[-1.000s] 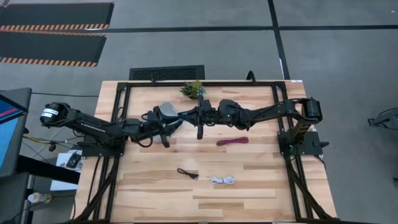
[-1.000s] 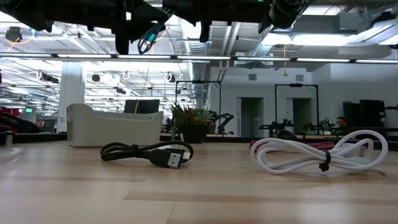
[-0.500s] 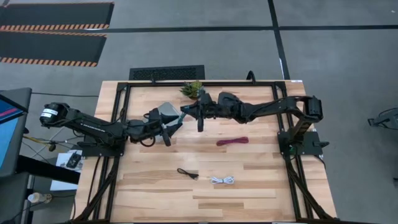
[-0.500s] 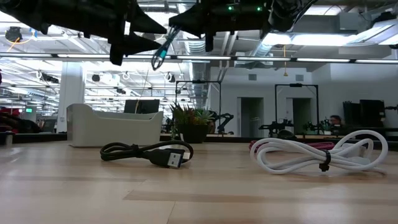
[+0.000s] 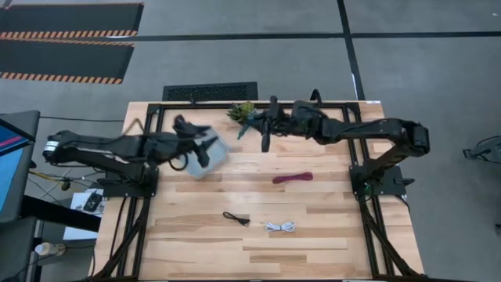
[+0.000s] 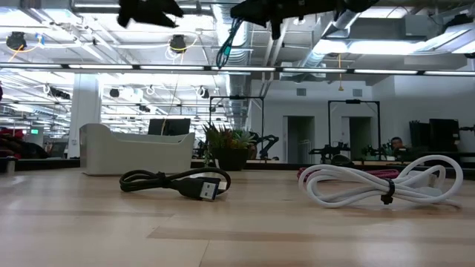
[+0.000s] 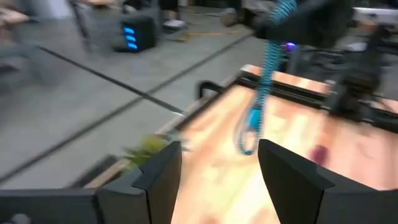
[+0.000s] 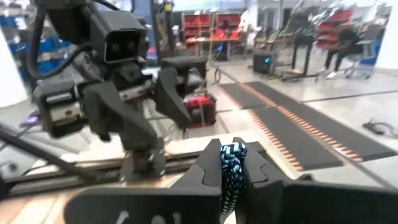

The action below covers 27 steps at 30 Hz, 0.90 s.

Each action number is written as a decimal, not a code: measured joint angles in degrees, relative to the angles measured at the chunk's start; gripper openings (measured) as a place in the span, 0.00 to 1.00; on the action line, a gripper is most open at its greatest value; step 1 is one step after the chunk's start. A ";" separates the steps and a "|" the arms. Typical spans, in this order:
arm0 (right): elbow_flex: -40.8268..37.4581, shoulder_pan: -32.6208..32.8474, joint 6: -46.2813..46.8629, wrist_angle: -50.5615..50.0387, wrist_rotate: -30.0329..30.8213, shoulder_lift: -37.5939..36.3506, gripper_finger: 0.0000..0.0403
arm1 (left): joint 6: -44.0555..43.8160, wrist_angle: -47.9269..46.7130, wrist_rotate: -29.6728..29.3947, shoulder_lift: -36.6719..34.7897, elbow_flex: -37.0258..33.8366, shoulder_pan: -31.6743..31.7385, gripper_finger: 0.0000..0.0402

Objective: Pick and place USB-C Cables
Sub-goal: Put the blue charger cable into the white bin

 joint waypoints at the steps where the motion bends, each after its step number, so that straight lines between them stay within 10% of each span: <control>1: 0.00 -0.17 0.17 -0.06 0.00 0.11 0.04 | 0.46 -1.78 -1.58 -0.89 1.35 -0.01 0.51; 15: 6.15 1.69 4.82 10.52 0.26 19.67 0.04 | -5.90 -16.33 -8.53 -16.76 -0.14 -0.01 0.51; 27: 36.11 3.62 -7.16 -14.86 2.21 38.16 0.05 | -12.17 -25.88 -11.46 -20.37 -1.24 -0.01 0.51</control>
